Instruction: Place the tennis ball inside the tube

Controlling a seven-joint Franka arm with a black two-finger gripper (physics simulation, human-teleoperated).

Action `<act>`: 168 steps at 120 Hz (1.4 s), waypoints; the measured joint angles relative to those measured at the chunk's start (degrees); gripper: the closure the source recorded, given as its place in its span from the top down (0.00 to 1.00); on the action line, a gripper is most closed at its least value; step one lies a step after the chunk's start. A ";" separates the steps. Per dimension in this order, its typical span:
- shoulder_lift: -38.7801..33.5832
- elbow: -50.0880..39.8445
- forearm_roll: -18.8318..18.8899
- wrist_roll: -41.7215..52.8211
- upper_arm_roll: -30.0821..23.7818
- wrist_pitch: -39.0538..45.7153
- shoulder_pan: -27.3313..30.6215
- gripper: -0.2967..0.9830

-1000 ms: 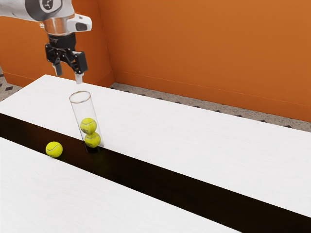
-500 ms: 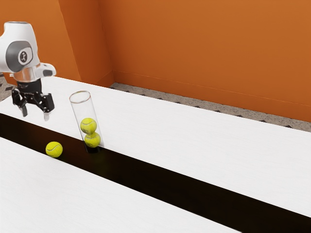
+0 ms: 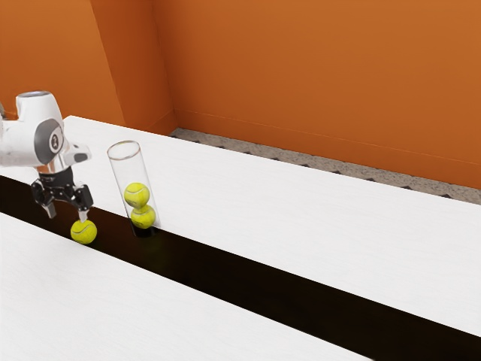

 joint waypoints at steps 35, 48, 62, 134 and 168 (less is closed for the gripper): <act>4.64 0.81 -2.96 5.32 -7.37 5.86 7.25 0.77; 6.30 2.11 -3.18 7.44 -11.52 7.79 11.61 0.77; 9.05 4.50 -3.64 9.70 -15.55 9.10 15.95 0.77; 12.81 5.91 -7.11 18.12 -18.70 10.67 19.28 0.77; 12.65 4.93 -8.56 19.97 -18.04 10.65 18.62 0.77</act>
